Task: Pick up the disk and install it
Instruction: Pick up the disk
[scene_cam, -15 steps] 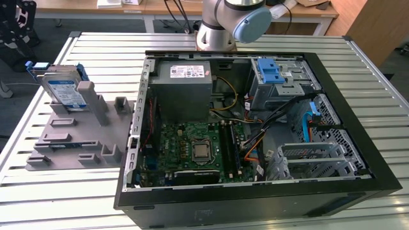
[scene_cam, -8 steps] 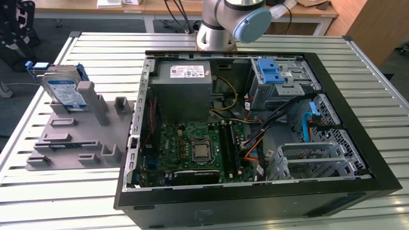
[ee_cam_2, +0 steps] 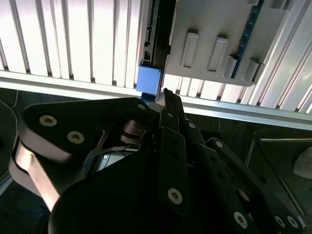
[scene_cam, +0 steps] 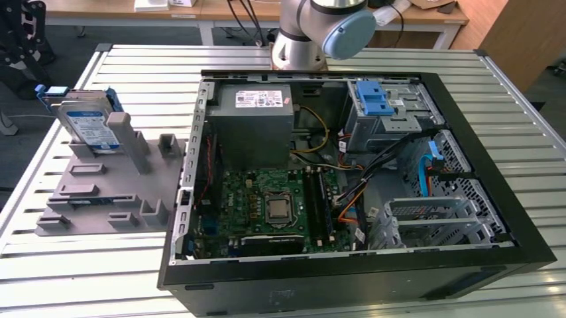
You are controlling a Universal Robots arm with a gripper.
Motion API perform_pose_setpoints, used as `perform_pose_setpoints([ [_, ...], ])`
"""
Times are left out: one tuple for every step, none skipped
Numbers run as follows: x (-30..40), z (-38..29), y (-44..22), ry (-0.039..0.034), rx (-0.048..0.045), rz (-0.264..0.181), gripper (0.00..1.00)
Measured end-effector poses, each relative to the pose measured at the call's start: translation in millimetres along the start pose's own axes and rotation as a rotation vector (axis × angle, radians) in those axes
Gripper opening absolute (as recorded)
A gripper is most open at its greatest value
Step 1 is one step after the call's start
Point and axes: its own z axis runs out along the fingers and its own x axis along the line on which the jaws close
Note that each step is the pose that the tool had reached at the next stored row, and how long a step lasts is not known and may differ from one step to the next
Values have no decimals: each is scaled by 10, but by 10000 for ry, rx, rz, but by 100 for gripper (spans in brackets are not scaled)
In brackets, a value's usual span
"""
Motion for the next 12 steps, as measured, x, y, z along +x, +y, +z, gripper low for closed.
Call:
perform_pose_setpoints([
  [0, 1, 0, -1, 0, -1, 11],
  [0, 1, 0, -1, 0, -2, 11],
  [0, 1, 0, -1, 1, -2, 11],
  [0, 0, 0, -1, 1, -2, 11],
  [0, 1, 0, -1, 1, -2, 11],
  [0, 0, 0, 0, 1, -2, 11],
  [0, 0, 0, 0, 0, -2, 11],
  [0, 1, 0, -1, 1, -3, 11],
  [0, 0, 0, 0, 0, -11, 11],
  [0, 1, 0, 1, 0, -41, 11],
  [0, 1, 0, 4, -1, -111, 11],
  [0, 2, 0, 9, -4, -243, 11],
])
